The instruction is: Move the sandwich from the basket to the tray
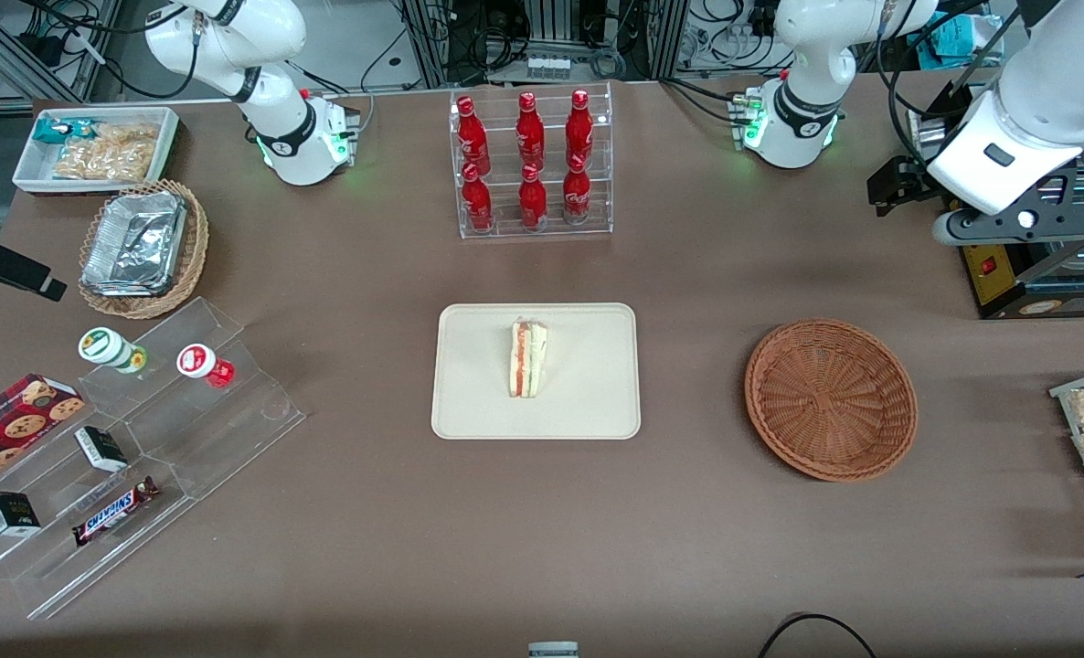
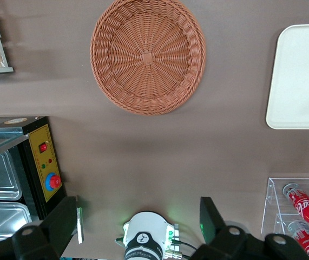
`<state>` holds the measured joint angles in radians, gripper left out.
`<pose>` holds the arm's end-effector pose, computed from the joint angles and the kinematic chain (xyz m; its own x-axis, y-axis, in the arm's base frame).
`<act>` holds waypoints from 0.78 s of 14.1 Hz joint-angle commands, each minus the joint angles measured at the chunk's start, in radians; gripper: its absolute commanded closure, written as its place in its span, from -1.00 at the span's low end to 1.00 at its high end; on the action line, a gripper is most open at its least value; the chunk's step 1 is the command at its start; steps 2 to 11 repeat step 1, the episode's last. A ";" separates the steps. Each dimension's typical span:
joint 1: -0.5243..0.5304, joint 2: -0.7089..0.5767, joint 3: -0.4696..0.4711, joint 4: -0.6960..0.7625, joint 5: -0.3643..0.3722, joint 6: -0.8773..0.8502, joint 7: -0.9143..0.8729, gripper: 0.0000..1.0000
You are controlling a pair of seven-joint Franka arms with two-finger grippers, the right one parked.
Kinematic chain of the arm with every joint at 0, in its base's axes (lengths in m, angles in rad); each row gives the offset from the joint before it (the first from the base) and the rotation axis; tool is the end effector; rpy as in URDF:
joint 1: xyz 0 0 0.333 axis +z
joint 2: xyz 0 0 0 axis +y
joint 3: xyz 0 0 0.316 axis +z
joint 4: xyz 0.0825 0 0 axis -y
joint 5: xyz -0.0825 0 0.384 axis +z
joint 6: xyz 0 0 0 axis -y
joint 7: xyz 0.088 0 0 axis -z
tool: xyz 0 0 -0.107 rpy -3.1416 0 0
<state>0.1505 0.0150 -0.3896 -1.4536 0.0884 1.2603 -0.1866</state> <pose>0.5126 -0.1114 0.6471 0.9823 -0.0230 -0.1859 -0.0457 -0.9919 -0.1187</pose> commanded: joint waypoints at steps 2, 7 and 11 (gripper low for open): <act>0.001 -0.010 -0.006 -0.013 0.017 0.002 0.013 -1.00; 0.001 -0.010 -0.006 -0.013 0.017 0.002 0.013 -1.00; 0.001 -0.010 -0.006 -0.013 0.017 0.002 0.013 -1.00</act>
